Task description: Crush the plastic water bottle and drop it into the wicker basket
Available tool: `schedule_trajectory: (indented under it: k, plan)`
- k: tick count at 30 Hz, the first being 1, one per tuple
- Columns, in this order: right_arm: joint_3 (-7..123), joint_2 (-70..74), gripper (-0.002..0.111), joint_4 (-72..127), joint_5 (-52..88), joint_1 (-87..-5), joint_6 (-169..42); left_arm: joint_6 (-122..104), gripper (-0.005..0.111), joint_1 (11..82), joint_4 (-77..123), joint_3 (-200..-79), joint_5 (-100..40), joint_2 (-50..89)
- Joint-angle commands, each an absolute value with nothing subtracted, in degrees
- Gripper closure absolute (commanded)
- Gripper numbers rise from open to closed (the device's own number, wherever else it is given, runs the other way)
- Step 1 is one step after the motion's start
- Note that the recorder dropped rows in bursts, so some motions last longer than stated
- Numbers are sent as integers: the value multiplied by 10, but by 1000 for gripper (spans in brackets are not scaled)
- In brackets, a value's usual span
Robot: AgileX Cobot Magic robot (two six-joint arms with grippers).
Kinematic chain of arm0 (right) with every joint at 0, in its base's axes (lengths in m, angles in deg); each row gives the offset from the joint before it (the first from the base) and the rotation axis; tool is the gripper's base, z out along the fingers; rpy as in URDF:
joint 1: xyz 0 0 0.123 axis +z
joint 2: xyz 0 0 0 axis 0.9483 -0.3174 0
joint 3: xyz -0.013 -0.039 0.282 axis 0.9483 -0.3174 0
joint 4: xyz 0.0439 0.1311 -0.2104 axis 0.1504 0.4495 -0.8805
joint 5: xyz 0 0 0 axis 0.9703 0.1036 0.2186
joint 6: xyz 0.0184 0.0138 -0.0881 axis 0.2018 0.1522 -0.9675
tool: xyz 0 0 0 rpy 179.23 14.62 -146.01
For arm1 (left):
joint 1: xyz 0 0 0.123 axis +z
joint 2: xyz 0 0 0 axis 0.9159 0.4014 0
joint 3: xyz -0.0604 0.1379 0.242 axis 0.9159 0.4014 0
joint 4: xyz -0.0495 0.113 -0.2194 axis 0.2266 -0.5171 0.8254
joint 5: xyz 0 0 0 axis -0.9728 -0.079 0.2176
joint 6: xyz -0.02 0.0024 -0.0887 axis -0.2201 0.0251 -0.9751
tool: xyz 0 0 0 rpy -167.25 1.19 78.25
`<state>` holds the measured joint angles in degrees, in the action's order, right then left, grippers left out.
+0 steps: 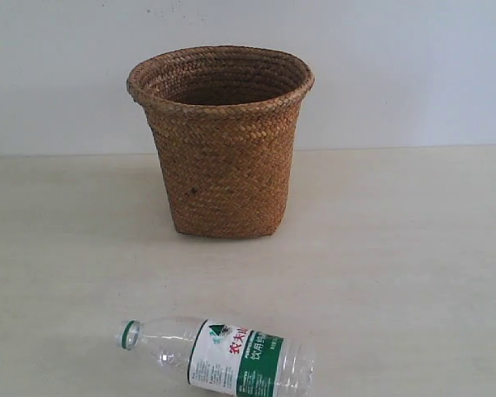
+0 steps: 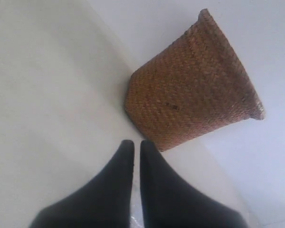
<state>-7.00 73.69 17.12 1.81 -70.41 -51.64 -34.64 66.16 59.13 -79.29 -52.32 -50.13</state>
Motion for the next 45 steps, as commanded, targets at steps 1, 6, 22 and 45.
schedule_trajectory:
  k: [1, 6, 22, 45]
  plan:
    - [-72, 739, 107, 167, 25, -703, -514, -359, 103, 663, 634, -791, -495, -503]
    - [-72, 739, 107, 167, 25, -703, -514, -359, 103, 663, 647, -791, -495, -503]
    - [-72, 739, 107, 167, 25, -703, -514, 132, 103, 663, 971, -889, -525, -488]
    - [-72, 739, 107, 167, 25, -703, -514, 771, 102, 579, 598, -1197, -780, 68]
